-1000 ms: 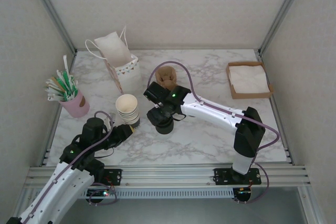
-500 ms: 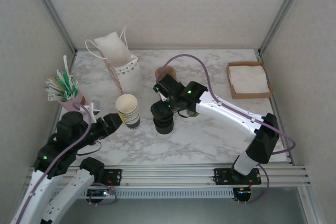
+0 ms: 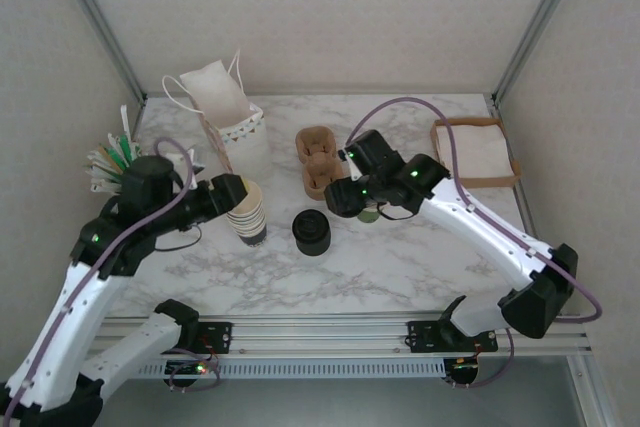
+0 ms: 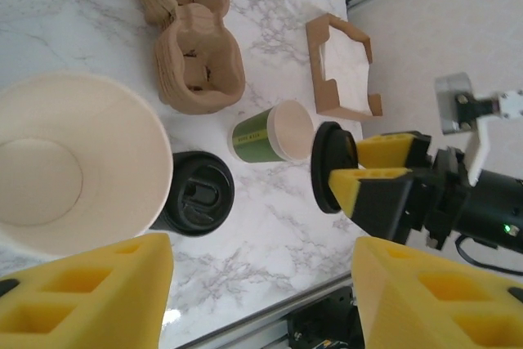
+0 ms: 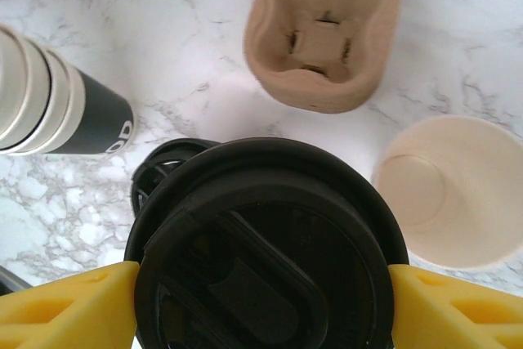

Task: Pack the takeout coffee

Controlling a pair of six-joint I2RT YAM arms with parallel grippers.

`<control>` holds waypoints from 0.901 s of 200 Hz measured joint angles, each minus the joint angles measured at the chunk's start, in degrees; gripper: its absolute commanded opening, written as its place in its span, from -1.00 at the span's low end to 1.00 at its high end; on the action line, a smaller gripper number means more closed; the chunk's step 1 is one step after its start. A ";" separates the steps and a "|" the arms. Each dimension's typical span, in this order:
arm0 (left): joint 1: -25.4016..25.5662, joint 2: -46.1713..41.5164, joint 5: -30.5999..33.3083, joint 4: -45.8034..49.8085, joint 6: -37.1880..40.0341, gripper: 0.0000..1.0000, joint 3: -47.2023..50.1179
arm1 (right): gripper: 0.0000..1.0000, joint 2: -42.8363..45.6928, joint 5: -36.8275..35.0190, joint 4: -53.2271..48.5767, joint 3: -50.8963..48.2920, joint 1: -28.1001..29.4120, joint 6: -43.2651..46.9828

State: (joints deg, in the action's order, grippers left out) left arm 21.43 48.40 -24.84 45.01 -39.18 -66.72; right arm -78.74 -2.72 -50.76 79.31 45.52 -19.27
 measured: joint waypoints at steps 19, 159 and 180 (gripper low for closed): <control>1.11 4.61 0.07 -1.92 1.05 0.32 -2.82 | 0.51 2.40 0.42 -0.04 -1.31 -2.91 0.17; 13.38 43.91 1.46 -17.20 6.75 0.99 -20.24 | 0.51 3.39 2.73 0.92 -7.65 -17.53 3.54; 13.35 47.69 0.55 -18.47 7.34 0.99 -21.70 | 0.51 1.53 2.78 1.77 -7.67 -17.53 3.67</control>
State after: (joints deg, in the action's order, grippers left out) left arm 34.79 96.09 -24.29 26.55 -31.83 -88.42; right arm -77.21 0.05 -48.99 71.64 27.99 -15.59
